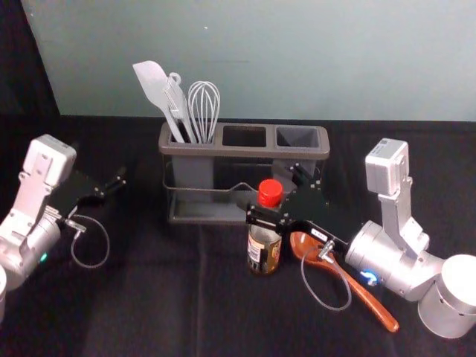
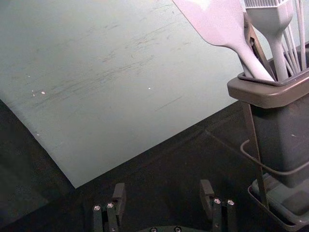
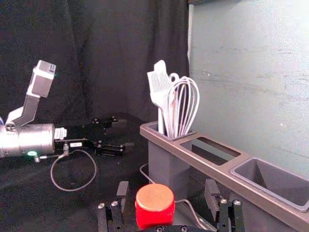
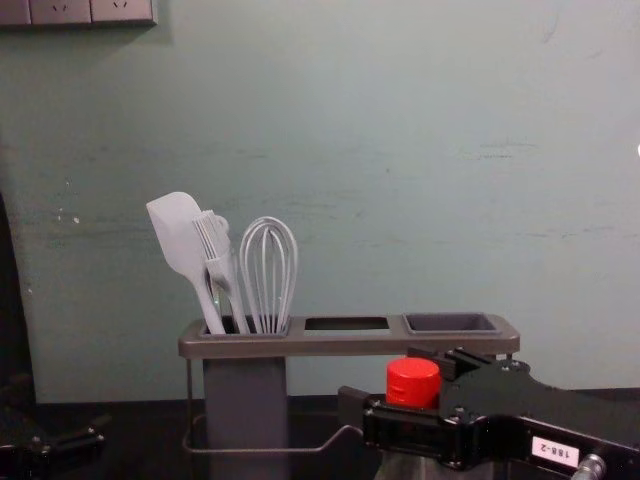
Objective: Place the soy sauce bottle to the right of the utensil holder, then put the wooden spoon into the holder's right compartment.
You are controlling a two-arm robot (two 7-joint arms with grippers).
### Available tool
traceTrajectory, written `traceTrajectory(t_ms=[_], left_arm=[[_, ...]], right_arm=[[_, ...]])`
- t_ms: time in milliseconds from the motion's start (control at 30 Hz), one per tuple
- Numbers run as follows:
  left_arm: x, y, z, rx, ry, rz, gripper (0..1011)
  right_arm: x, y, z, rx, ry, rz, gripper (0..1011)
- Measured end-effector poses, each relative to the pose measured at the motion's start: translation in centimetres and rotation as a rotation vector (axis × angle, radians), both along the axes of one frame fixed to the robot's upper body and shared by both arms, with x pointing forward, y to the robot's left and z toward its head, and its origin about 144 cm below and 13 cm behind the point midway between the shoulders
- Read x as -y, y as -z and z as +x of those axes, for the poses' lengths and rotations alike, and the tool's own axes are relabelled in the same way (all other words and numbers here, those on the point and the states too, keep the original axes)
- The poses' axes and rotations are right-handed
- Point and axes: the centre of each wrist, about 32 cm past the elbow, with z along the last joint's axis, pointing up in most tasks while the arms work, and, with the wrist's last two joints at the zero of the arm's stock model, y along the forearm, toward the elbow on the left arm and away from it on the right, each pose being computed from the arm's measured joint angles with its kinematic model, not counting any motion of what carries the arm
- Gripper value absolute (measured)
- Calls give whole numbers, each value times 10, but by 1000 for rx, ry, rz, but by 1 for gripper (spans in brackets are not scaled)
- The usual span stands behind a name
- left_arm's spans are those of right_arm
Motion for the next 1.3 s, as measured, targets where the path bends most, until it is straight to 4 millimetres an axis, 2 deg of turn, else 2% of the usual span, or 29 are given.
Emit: traceTrajectory(t_ms=[167,333,567,600,733,867,1300], left_arm=[[0,0,0,0,0,0,1005],[0,0,0,0,0,0,1005],[0,0,0,0,0,0,1005],[0,0,0,0,0,0,1005],[0,0,0,0,0,0,1005],[0,0,0,0,0,0,1005],[0,0,0,0,0,0,1005]], right_arm=[[0,0,-1,1,-8,4,996],[0,-3,-4,-5,-10,6,893],[1,-4,-7,-13,-8,10,697],[1,-4,-7,-14,-8,9,639],[1,-5,-7,-15,-6,8,567],[1,-6,-8,-10,-4,5,403],[3,-15,-15,24,9,8,392]])
